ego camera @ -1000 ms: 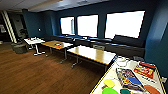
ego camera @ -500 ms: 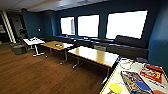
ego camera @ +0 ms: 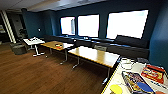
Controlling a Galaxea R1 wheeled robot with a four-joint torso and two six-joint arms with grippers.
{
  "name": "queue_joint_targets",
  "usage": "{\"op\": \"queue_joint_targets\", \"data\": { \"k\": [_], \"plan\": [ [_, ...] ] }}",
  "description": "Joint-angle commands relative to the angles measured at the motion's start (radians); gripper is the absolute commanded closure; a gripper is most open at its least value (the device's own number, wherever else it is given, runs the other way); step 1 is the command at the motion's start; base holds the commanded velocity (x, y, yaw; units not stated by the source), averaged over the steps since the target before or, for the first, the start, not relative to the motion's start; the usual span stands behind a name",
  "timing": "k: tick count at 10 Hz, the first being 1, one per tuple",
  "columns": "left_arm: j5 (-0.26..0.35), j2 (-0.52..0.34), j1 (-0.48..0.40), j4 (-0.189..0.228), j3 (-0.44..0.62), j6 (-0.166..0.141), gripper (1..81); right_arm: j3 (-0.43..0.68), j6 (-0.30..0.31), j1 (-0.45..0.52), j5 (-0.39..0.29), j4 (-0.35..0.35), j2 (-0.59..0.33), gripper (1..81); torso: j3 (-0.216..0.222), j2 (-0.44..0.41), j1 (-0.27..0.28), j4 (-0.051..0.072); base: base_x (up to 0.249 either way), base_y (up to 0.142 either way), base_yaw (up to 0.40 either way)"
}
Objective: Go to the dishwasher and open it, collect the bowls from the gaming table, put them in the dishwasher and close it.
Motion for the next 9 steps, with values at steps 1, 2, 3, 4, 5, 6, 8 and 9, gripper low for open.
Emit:
{"op": "queue_joint_targets", "data": {
  "k": [1,2,3,4,5,6,8,9],
  "plan": [
    [0.039,-0.004,-0.064,0.0,0.002,-0.003,1.0,-0.001,-0.003,0.067,-0.061,0.001,-0.004,1.0,0.0,0.0,0.0,0.0,0.0,0.0,0.0],
    [0.039,-0.004,-0.065,0.0,0.002,-0.003,1.0,0.001,-0.003,0.066,-0.06,0.001,-0.004,1.0,0.0,0.0,0.0,0.0,0.0,0.0,0.0],
    [0.039,-0.005,-0.065,0.0,0.002,-0.003,1.0,0.001,-0.003,0.067,-0.061,0.001,-0.004,1.0,0.0,0.0,0.0,0.0,0.0,0.0,0.0],
    [0.039,-0.005,-0.065,0.003,0.002,-0.003,1.0,0.001,-0.003,0.067,-0.061,0.001,-0.004,1.0,0.0,0.0,0.0,0.0,0.0,0.0,0.0],
    [0.039,-0.007,-0.064,0.003,0.002,-0.003,1.0,0.001,-0.003,0.067,-0.061,0.001,-0.004,1.0,0.0,0.0,0.0,0.0,0.0,-0.083,0.0],
    [0.039,-0.008,-0.065,0.004,0.002,-0.003,1.0,0.001,-0.003,0.067,-0.061,0.001,-0.004,1.0,0.0,0.0,-0.001,0.0,0.0,0.0,-0.155],
    [0.039,-0.01,-0.065,0.003,0.002,-0.002,1.0,-0.001,-0.003,0.067,-0.061,0.002,-0.004,1.0,0.0,0.0,-0.001,0.0,0.0,0.0,-0.259],
    [0.039,-0.01,-0.065,0.004,0.002,-0.002,1.0,-0.001,-0.003,0.067,-0.06,0.002,-0.004,1.0,0.0,0.0,-0.001,0.0,0.0,0.0,-0.353]
  ]
}}
